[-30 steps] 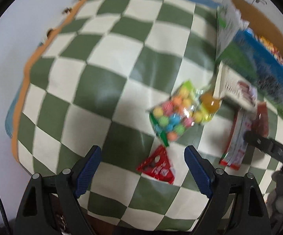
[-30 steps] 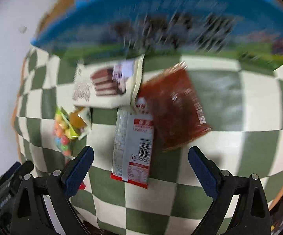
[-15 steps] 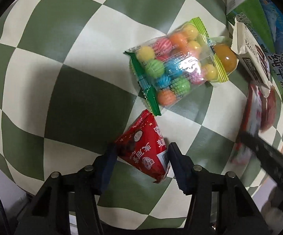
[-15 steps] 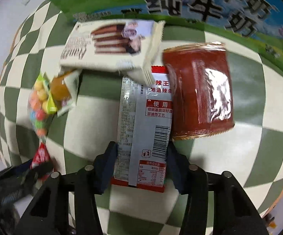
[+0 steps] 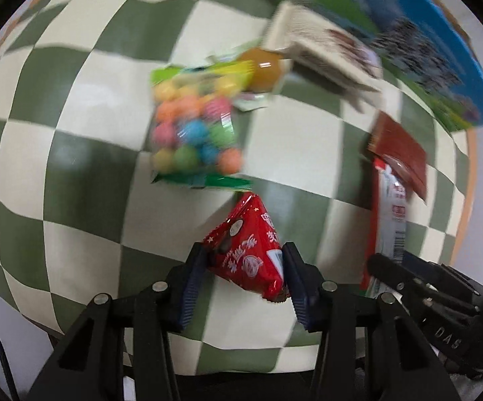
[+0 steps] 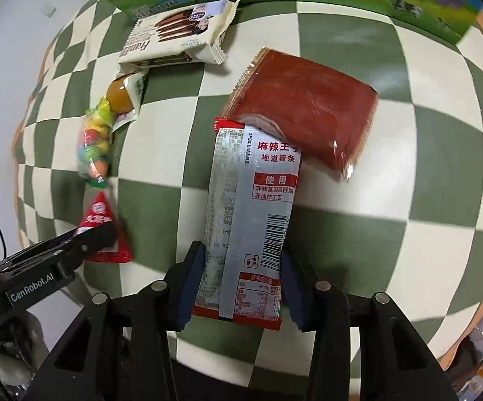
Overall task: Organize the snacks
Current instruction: 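Carry both packs into the box and open both tools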
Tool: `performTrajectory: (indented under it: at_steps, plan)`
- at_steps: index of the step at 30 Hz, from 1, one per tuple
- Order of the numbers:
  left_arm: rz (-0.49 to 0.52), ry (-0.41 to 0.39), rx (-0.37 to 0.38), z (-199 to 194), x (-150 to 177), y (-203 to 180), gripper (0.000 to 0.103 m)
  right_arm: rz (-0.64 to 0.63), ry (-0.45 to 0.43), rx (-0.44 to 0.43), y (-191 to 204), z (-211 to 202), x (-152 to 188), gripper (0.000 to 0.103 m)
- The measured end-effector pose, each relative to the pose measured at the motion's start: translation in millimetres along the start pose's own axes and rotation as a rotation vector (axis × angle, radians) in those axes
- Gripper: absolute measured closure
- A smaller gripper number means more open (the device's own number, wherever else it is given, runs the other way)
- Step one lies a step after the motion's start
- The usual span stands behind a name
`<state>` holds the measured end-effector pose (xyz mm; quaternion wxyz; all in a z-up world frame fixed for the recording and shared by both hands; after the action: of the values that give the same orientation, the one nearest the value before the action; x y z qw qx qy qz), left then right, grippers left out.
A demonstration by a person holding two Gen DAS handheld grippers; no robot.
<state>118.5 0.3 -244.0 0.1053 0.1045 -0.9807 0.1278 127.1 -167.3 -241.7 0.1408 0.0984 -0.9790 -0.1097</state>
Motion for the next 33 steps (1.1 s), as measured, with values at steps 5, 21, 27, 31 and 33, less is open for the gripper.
performTrajectory:
  at_steps: [5,21,27,31,33]
  plan:
    - [0.062,-0.006,0.005,-8.0,10.3,-31.5,0.060,0.008,-0.016,-0.031,-8.6,-22.9,15.4,0.056]
    - [0.264,-0.226,0.099,-140.7,-58.0,-107.9,0.060,0.016,-0.325,-0.118,-30.6,-183.9,17.6,0.057]
    - [0.327,-0.318,0.008,-194.0,-122.7,-131.6,0.060,0.040,-0.423,-0.050,-53.8,-247.2,-45.3,0.057]
    - [0.342,-0.312,-0.079,-202.6,-173.5,-135.9,0.060,0.064,-0.434,0.010,-71.2,-268.0,-95.2,0.057]
    - [0.340,-0.293,-0.118,-197.2,-195.4,-134.8,0.060,0.089,-0.419,0.004,-83.1,-271.2,-117.0,0.057]
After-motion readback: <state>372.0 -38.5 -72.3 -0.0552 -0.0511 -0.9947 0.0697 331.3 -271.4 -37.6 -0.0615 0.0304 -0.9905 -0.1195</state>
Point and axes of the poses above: each gripper's, at about its wrist camera, not at the fingertips, and z roughly the way its jaws point, y to its left, x to its underside, the point moved 4 cm from there along z, roughly the way its jaws point, and after that the axes turned 15 degrees about y, right-handed, at the moved point
